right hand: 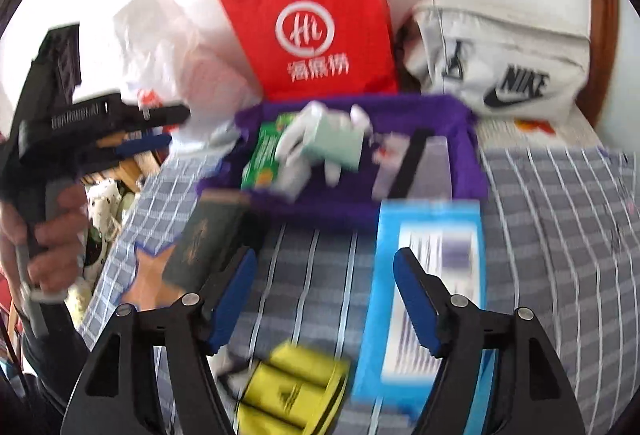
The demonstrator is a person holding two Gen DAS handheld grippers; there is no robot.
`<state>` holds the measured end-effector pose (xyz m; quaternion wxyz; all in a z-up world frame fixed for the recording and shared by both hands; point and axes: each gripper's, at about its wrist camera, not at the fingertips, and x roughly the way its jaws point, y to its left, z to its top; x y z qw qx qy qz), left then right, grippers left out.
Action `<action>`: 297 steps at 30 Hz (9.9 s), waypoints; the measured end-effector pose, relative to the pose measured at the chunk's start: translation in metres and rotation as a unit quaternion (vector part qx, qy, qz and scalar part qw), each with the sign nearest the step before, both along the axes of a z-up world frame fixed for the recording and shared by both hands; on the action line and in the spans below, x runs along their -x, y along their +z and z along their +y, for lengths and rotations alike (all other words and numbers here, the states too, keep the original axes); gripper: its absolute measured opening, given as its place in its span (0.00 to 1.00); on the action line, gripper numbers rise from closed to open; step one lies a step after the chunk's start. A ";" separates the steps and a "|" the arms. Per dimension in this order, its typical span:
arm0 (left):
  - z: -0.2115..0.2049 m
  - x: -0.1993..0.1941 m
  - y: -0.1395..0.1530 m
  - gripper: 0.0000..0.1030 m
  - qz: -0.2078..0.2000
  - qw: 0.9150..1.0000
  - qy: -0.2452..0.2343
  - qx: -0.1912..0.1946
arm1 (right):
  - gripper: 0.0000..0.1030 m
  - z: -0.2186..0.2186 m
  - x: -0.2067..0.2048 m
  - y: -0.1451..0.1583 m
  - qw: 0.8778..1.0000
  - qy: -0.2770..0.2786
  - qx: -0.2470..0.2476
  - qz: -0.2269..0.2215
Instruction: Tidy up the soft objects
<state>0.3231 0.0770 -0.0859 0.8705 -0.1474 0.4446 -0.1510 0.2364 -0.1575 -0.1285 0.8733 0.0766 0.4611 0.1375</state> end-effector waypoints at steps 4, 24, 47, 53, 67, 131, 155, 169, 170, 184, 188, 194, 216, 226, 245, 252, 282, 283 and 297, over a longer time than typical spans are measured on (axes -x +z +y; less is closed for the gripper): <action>0.006 0.022 -0.005 0.56 0.005 1.000 -0.012 -0.004 | 0.75 0.008 0.032 -0.015 1.000 -0.008 0.021 0.020; 0.010 0.081 -0.040 0.58 0.039 0.998 -0.043 -0.017 | 0.80 0.037 0.044 -0.074 0.994 -0.046 0.007 0.101; -0.014 0.133 -0.084 0.58 0.078 0.996 -0.023 -0.037 | 0.23 0.027 0.090 -0.068 0.996 0.047 0.004 0.075; -0.021 0.148 -0.098 0.58 0.104 0.994 0.001 -0.033 | 0.47 0.006 0.109 -0.072 0.994 0.086 0.022 0.069; -0.029 0.160 -0.099 0.58 0.104 0.994 -0.007 -0.036 | 0.70 0.003 0.092 -0.097 0.988 0.089 0.118 0.032; -0.045 0.190 0.017 0.25 -0.027 0.994 -0.015 -0.103 | 0.08 -0.059 0.123 0.051 0.997 -0.002 -0.003 -0.079; -0.036 0.139 0.047 0.25 -0.045 0.994 0.004 -0.100 | 0.08 -0.049 0.061 0.086 0.994 -0.004 0.015 -0.105; -0.038 0.114 0.049 0.25 -0.039 0.995 0.004 -0.092 | 0.08 -0.039 0.035 0.088 0.994 0.006 0.019 -0.107; -0.038 0.111 0.049 0.25 -0.037 0.995 0.004 -0.091 | 0.08 -0.037 0.032 0.088 0.994 0.007 0.019 -0.107; -0.050 0.063 0.034 0.25 -0.016 0.997 -0.002 -0.075 | 0.08 -0.037 -0.016 0.073 0.995 0.010 0.012 -0.096; -0.051 0.047 0.024 0.25 -0.011 0.998 -0.007 -0.062 | 0.08 -0.040 -0.035 0.059 0.997 0.004 0.010 -0.083; -0.050 0.025 0.011 0.25 -0.004 0.998 -0.010 -0.054 | 0.08 -0.037 -0.063 0.038 0.998 0.001 0.010 -0.063; -0.036 -0.047 -0.018 0.25 0.021 0.999 0.017 -0.031 | 0.08 -0.010 -0.151 0.018 0.998 0.026 0.013 -0.051; -0.036 -0.080 -0.048 0.25 0.040 0.998 0.034 -0.047 | 0.08 -0.012 -0.183 -0.025 0.999 0.053 -0.003 0.009; -0.038 -0.105 -0.086 0.25 0.081 0.996 0.015 -0.042 | 0.31 -0.001 -0.204 -0.077 0.991 0.087 0.024 0.095; -0.042 -0.108 -0.093 0.26 0.089 0.995 0.007 -0.037 | 0.56 -0.011 -0.198 -0.057 0.995 0.075 0.043 0.052; -0.065 0.036 0.017 0.66 0.023 0.995 0.005 -0.100 | 0.73 -0.029 -0.060 0.037 0.996 -0.016 0.076 -0.032; -0.067 0.043 0.021 0.68 0.019 0.994 0.005 -0.104 | 0.76 -0.029 -0.049 0.040 0.997 -0.019 0.075 -0.032; -0.072 0.170 0.053 0.97 -0.023 0.993 0.023 -0.118 | 1.00 -0.035 0.082 0.065 0.994 -0.055 0.081 -0.052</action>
